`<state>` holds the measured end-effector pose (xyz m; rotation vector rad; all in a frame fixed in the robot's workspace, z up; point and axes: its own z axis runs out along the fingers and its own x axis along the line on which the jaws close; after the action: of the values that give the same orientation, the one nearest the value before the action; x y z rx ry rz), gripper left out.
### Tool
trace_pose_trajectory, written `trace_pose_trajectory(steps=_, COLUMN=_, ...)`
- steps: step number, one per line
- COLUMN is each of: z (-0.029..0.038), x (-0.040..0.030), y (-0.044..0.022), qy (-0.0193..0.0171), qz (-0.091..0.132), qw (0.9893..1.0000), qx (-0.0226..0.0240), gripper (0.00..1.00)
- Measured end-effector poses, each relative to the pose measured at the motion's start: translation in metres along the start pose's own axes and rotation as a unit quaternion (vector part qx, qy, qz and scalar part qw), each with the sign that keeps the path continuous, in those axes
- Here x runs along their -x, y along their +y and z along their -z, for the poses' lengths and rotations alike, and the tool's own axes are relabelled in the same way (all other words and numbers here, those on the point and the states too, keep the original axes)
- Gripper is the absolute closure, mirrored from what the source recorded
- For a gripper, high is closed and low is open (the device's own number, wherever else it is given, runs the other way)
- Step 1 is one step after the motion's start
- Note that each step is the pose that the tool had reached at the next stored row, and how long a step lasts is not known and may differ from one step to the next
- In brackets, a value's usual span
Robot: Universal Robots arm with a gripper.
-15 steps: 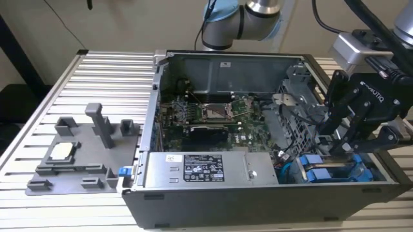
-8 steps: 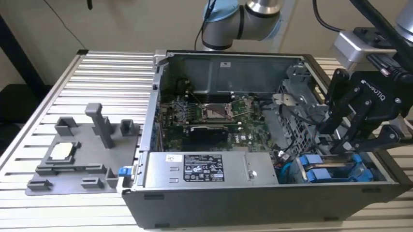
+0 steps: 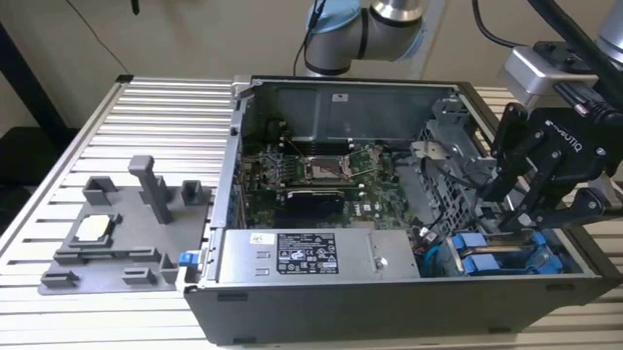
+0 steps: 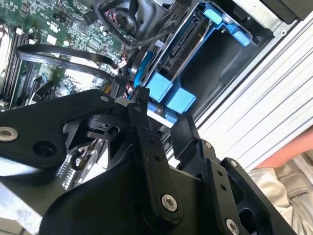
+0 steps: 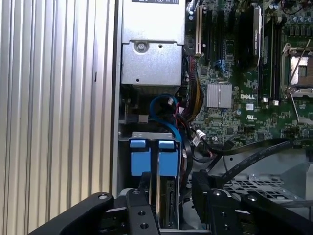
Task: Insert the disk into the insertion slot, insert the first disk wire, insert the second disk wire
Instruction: 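Insert the disk into the insertion slot, then insert the first disk wire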
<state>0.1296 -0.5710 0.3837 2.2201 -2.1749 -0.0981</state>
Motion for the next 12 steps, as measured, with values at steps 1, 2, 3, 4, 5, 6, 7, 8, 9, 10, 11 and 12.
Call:
trace_pose_trajectory(steps=1, z=0.0, x=0.0, y=-0.0005, qy=-0.0007, qz=0.0, qw=1.0, qx=-0.0006, gripper=0.53)
trace_pose_trajectory(steps=2, z=0.0, x=0.0, y=-0.0009, qy=-0.0013, qz=0.001, qw=1.0, qx=-0.0011, gripper=0.53)
trace_pose_trajectory(steps=3, z=0.0, x=0.0, y=-0.0013, qy=-0.002, qz=0.001, qw=1.0, qx=-0.0019, gripper=0.53)
trace_pose_trajectory(steps=4, z=-0.0002, x=0.0, y=-0.0019, qy=-0.003, qz=0.001, qw=1.0, qx=-0.0026, gripper=0.53)
trace_pose_trajectory(steps=5, z=-0.0002, x=-0.0001, y=-0.0026, qy=-0.0039, qz=0.002, qw=1.0, qx=-0.0033, gripper=0.53)
trace_pose_trajectory(steps=6, z=-0.0002, x=-0.0001, y=-0.0035, qy=-0.0045, qz=0.003, qw=1.0, qx=-0.0037, gripper=0.53)
trace_pose_trajectory(steps=7, z=-0.0002, x=-0.0001, y=-0.0048, qy=-0.0053, qz=0.003, qw=1.0, qx=-0.004, gripper=0.53)
trace_pose_trajectory(steps=8, z=-0.0002, x=-0.0001, y=-0.0065, qy=-0.006, qz=0.004, qw=1.0, qx=-0.0042, gripper=0.53)
trace_pose_trajectory(steps=9, z=-0.0001, x=-0.0002, y=-0.0083, qy=-0.0065, qz=0.004, qw=1.0, qx=-0.0043, gripper=0.53)
trace_pose_trajectory(steps=10, z=-0.0001, x=-0.0002, y=-0.0108, qy=-0.0068, qz=0.005, qw=1.0, qx=-0.0043, gripper=0.53)
trace_pose_trajectory(steps=11, z=0.0001, x=-0.0003, y=-0.0134, qy=-0.0068, qz=0.006, qw=1.0, qx=-0.0043, gripper=0.53)
trace_pose_trajectory(steps=12, z=0.0002, x=-0.0003, y=-0.0162, qy=-0.0069, qz=0.007, qw=0.9999, qx=-0.0043, gripper=0.53)
